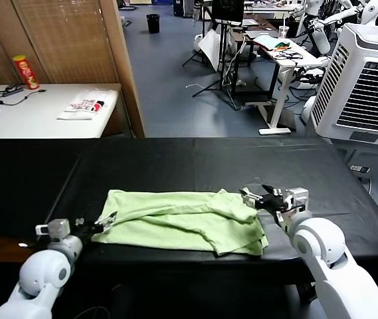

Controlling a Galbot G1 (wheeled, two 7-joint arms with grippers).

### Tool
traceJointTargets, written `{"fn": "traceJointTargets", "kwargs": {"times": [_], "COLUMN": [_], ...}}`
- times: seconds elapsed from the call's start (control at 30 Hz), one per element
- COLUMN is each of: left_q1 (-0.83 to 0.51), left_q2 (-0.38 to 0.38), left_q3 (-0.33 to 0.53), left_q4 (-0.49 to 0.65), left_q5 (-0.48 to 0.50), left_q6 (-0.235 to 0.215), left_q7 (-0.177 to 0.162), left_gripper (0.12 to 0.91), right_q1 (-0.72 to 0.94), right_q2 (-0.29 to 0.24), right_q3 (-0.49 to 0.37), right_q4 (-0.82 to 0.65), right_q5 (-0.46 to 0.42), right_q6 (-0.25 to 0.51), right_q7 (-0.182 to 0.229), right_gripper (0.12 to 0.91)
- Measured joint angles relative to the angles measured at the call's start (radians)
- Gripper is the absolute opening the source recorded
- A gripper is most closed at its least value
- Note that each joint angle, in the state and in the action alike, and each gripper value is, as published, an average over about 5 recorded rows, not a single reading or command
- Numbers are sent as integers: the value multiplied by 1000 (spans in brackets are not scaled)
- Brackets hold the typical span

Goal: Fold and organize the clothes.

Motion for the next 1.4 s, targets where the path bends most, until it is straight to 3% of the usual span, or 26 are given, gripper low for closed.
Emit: {"fn": "traceJointTargets", "kwargs": {"times": [0.17,0.33,0.5,0.77,1.0,1.17,1.4], "left_q1": [12,7,-5,16,46,50,35], "left_q2": [-18,-28,-25,42,201,259,206], "left_q3": [5,16,22,-18,-108,-128,-70], "left_q4": [-19,-21,-1,32,76,63,-72], "left_q5": [16,25,89,315,393,410,308], "left_q6": [-1,5,-21,-119,-165,-153,-65], "left_q7": [2,4,31,57,62,46,-1], "left_gripper": [541,289,164,155,155,155,155], "right_q1": [-4,-5,-5,-4,-22,-44,-93], "right_q2": [3,5,6,15,32,41,43], "right_q3": [0,1,5,23,31,37,68], "right_q4": [0,0,0,1,2,12,37], "right_q5": [-4,-15,-24,-30,-47,-71,-97], "right_q6": [0,0,0,0,0,0,0], "right_q7": [0,-4,-7,-6,-6,-6,1], "right_gripper": [798,798,798,798,798,798,798]}}
